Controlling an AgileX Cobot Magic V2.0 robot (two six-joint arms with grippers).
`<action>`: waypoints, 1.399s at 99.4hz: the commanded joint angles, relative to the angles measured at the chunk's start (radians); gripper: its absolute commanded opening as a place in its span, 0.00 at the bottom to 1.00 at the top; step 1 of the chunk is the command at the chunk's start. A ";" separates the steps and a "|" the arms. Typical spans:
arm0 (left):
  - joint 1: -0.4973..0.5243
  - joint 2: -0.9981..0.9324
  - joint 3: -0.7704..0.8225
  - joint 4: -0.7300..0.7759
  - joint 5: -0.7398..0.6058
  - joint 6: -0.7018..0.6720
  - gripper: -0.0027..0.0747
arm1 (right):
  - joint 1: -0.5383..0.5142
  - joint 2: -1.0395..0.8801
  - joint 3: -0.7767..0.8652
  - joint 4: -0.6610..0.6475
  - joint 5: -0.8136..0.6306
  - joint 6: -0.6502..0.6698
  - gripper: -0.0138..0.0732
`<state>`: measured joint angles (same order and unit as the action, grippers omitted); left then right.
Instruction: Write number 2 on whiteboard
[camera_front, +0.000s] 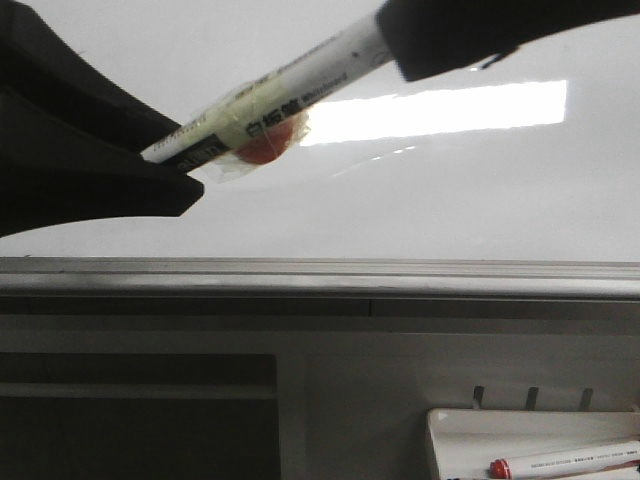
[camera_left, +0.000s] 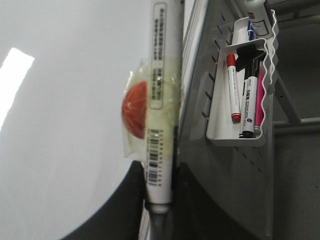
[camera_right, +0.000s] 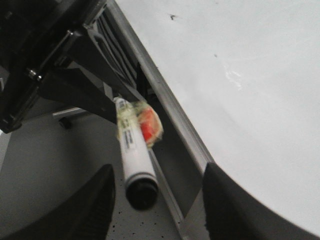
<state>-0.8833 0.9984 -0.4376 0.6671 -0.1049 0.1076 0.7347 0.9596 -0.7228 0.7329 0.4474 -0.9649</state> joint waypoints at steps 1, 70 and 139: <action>-0.009 -0.017 -0.028 -0.009 -0.068 -0.005 0.01 | 0.035 0.034 -0.068 0.027 -0.033 -0.015 0.57; -0.009 -0.017 -0.028 -0.011 -0.062 -0.005 0.01 | 0.083 0.108 -0.093 0.024 -0.067 -0.029 0.07; 0.017 -0.599 -0.032 -0.165 0.293 -0.040 0.42 | 0.059 0.164 -0.157 0.025 -0.217 0.034 0.08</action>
<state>-0.8811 0.4641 -0.4376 0.5147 0.2000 0.0915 0.8126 1.1098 -0.8242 0.7376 0.2953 -0.9392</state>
